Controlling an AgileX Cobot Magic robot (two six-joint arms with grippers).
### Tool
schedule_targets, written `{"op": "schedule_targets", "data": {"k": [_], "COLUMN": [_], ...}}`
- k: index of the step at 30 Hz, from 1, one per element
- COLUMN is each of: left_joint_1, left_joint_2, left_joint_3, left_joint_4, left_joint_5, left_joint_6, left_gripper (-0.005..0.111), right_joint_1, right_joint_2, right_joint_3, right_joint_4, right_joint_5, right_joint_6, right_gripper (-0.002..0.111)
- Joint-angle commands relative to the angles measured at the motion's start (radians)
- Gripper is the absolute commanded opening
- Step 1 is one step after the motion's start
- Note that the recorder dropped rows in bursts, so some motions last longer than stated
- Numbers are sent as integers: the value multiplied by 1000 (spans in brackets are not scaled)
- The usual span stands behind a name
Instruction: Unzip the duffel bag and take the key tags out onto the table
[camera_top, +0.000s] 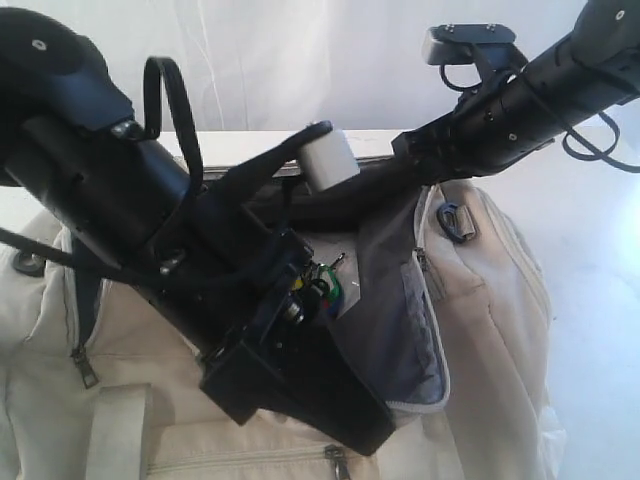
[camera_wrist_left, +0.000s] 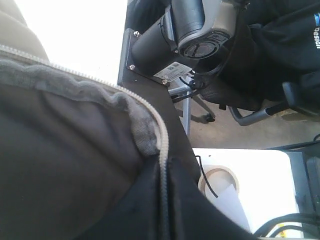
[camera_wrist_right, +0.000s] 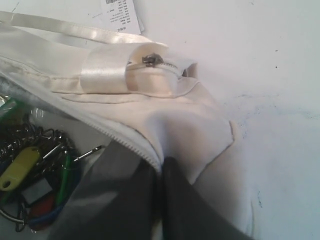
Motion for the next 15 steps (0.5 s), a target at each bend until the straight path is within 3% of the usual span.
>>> {"op": "schedule_targets", "data": {"k": [1,5,7,11,15], "left_joint_1": [-20,-20,-20,-20,-20], "left_joint_2": [-15,-15,-15,-15,-15], "left_joint_3": [44,61,61,61,61], "left_joint_4": [-42,-42,-48,-72,-72], "left_joint_5": [30,10,-7,-40,-46], "left_joint_6": [-7,-7,-7,0,0], "left_gripper": [0,0,0,6,26], "right_joint_1": [-14,-14,-14,-14,-14], "right_joint_2": [-2,-43,-81,-174,-260], "right_joint_3": [-26,-41,-41,-41,-20], "right_joint_4": [-24,-24,-24,-19,29], "right_joint_5": [36,79,103,226,414], "right_joint_6": [0,0,0,0,7], "right_gripper": [17,52,60,60,60]}}
